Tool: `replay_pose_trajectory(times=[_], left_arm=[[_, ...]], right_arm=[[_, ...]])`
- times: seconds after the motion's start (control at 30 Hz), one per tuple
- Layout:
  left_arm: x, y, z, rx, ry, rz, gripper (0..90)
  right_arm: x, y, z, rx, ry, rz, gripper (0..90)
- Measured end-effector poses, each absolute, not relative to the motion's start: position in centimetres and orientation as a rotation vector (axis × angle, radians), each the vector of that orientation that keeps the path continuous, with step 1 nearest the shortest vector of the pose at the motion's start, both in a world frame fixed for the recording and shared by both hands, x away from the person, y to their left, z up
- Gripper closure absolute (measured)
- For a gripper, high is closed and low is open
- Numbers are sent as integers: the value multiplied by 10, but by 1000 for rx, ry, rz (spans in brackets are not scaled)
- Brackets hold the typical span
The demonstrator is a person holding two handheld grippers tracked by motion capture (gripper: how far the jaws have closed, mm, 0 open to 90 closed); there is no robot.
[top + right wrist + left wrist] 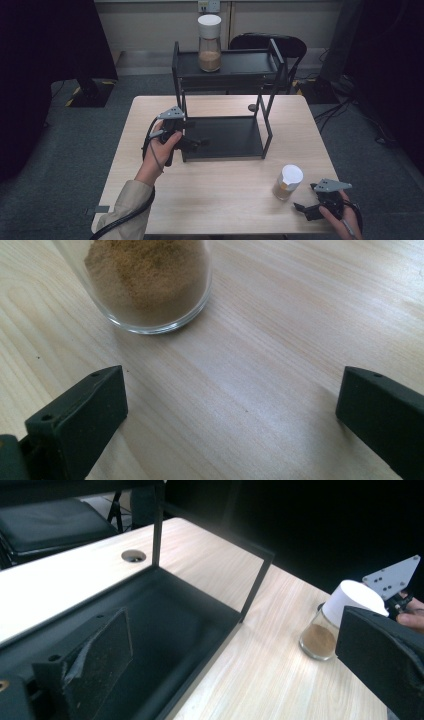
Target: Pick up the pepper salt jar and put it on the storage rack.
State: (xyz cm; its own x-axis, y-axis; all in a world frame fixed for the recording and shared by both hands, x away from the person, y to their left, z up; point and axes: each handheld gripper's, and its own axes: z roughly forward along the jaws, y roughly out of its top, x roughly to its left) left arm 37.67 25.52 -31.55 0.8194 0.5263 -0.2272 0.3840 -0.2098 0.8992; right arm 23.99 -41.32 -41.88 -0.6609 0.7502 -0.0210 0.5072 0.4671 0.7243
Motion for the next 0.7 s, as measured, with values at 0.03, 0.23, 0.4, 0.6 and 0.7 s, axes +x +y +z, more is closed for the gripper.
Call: replay_pose_trajectory(times=[0.03, 0.23, 0.4, 0.6, 0.7], left_arm=[[376, 256, -318, 1833, 696, 151, 9], [373, 261, -332, 1855, 689, 144, 9], [370, 265, -344, 1857, 701, 134, 9], [366, 269, -359, 1870, 700, 131, 9], [363, 273, -367, 1872, 705, 129, 14]], right_arm=[[240, -413, -419, 1064, 2383, 1009, 0], [240, -413, -419, 1064, 2383, 1009, 0], [240, -413, -419, 1064, 2383, 1008, 0], [240, -413, -419, 1065, 2382, 1008, 0], [240, -413, -419, 1065, 2382, 1008, 0]])
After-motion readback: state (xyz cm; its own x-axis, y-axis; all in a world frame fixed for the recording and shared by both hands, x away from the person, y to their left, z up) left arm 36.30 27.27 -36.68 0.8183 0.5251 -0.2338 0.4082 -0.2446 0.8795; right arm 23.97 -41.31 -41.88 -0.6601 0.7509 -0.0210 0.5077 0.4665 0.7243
